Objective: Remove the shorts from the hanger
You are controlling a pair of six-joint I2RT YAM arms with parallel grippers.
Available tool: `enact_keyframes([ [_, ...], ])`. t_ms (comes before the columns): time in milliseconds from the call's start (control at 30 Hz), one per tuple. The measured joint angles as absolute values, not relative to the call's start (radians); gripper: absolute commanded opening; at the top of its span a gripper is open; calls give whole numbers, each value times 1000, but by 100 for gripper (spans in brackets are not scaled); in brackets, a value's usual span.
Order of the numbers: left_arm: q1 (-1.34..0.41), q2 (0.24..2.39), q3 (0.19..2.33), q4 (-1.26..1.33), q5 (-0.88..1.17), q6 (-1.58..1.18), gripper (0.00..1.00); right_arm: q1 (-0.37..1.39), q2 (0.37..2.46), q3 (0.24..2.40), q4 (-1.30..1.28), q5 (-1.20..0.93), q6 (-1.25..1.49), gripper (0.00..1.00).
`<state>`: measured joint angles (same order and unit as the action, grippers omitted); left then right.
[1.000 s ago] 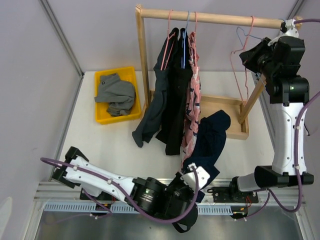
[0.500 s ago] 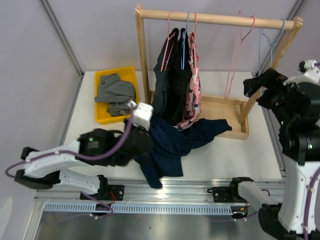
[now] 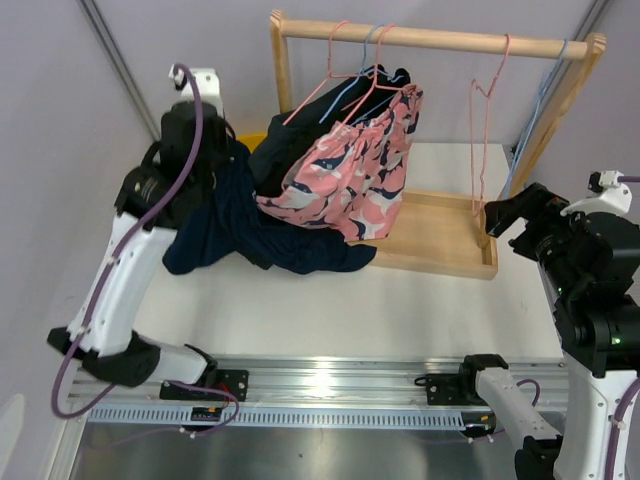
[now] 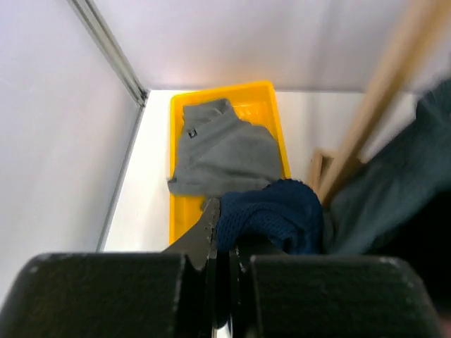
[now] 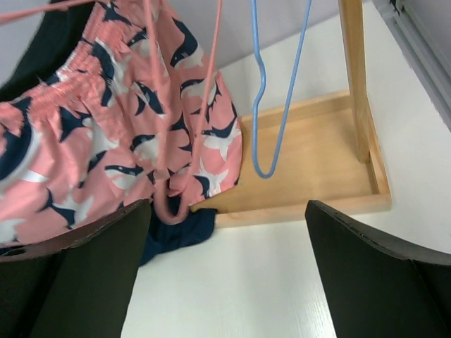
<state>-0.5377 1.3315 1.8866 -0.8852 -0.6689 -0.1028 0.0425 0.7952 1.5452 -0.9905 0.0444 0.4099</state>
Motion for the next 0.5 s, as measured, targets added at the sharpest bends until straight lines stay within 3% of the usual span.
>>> enact_keyframes([
  [267, -277, 1663, 2363, -949, -576, -97, 0, 43, 756, 1468, -1000, 37, 410, 99],
  [500, -169, 1727, 2500, -893, -577, -101, 0, 43, 722, 1357, -965, 9, 412, 99],
])
